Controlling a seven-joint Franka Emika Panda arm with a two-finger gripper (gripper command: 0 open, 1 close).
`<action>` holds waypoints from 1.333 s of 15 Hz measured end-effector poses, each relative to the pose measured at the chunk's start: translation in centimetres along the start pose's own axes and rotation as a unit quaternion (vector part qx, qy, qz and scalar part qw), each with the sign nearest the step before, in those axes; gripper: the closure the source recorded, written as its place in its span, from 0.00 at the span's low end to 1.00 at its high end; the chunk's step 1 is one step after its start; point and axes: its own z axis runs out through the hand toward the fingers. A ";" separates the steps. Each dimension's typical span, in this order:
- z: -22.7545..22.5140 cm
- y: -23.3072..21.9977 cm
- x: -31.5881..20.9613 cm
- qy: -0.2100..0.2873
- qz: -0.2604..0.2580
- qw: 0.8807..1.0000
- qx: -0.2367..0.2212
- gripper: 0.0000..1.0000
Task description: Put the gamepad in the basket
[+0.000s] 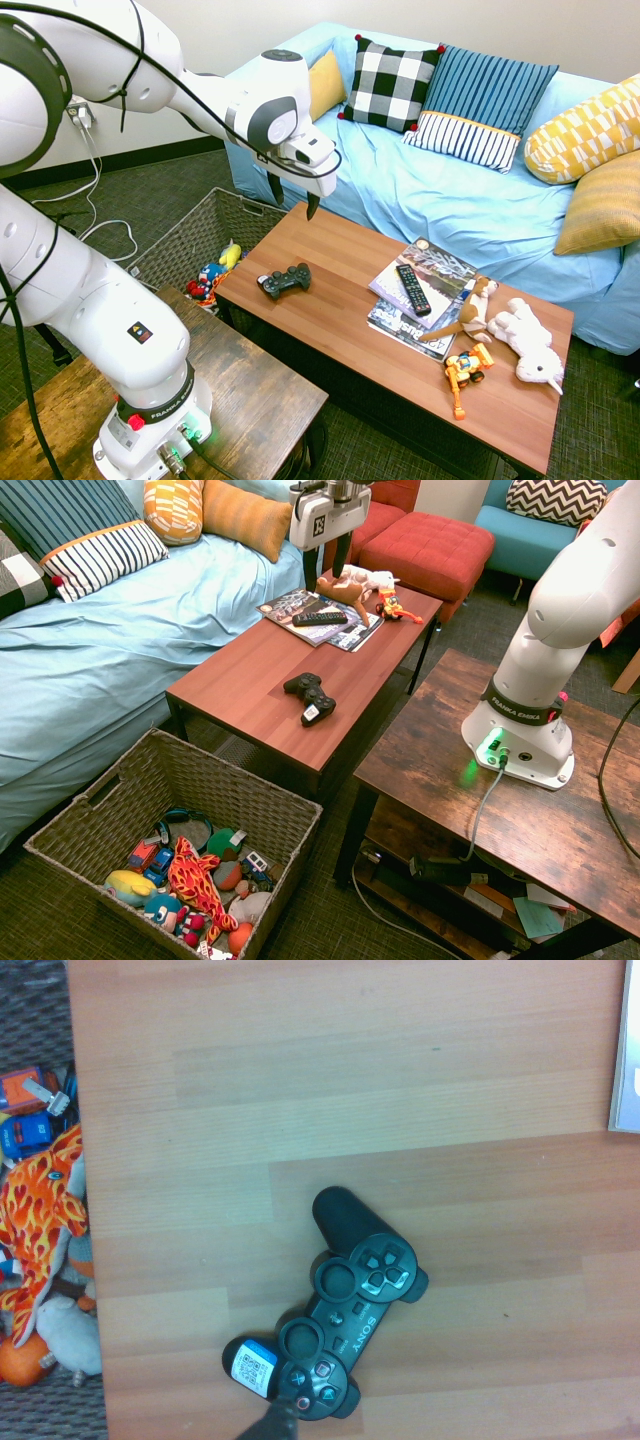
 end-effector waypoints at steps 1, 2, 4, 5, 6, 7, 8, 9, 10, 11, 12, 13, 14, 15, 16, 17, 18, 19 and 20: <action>0.0 -0.1 0.0 0.000 0.000 1.000 0.000 0.00; 0.1 -0.2 -0.1 -0.001 0.000 1.000 -0.001 0.00; 0.6 -0.7 -0.7 -0.003 0.008 1.000 -0.007 0.00; 1.0 -1.0 -1.1 -0.005 0.019 1.000 -0.011 0.00; 1.6 -1.3 -1.4 -0.008 0.034 0.999 -0.016 0.00; 2.2 -1.5 -1.6 -0.010 0.049 0.999 -0.019 0.00; 3.1 -1.6 -1.8 -0.011 0.067 0.997 -0.022 0.00; 4.2 -1.6 -2.0 -0.011 0.083 0.996 -0.021 0.00; 5.4 -1.6 -2.2 -0.011 0.096 0.995 -0.019 0.00; 6.9 -1.6 -2.6 -0.011 0.108 0.994 -0.017 0.00; 8.2 -1.5 -3.1 -0.010 0.116 0.993 -0.015 0.00; 9.5 -1.5 -3.5 -0.010 0.123 0.992 -0.013 0.00; 10.9 -1.5 -3.9 -0.009 0.130 0.991 -0.014 0.00; 12.1 -1.6 -4.1 -0.006 0.139 0.990 -0.015 0.00; 13.3 -1.6 -4.3 -0.004 0.148 0.989 -0.019 0.00; 14.8 -1.4 -4.3 -0.003 0.157 0.987 -0.024 0.00; 16.2 -1.2 -4.3 -0.004 0.165 0.986 -0.030 0.00; 17.5 -1.0 -4.2 -0.005 0.171 0.985 -0.035 0.00; 18.8 -1.0 -4.2 -0.006 0.175 0.984 -0.041 0.00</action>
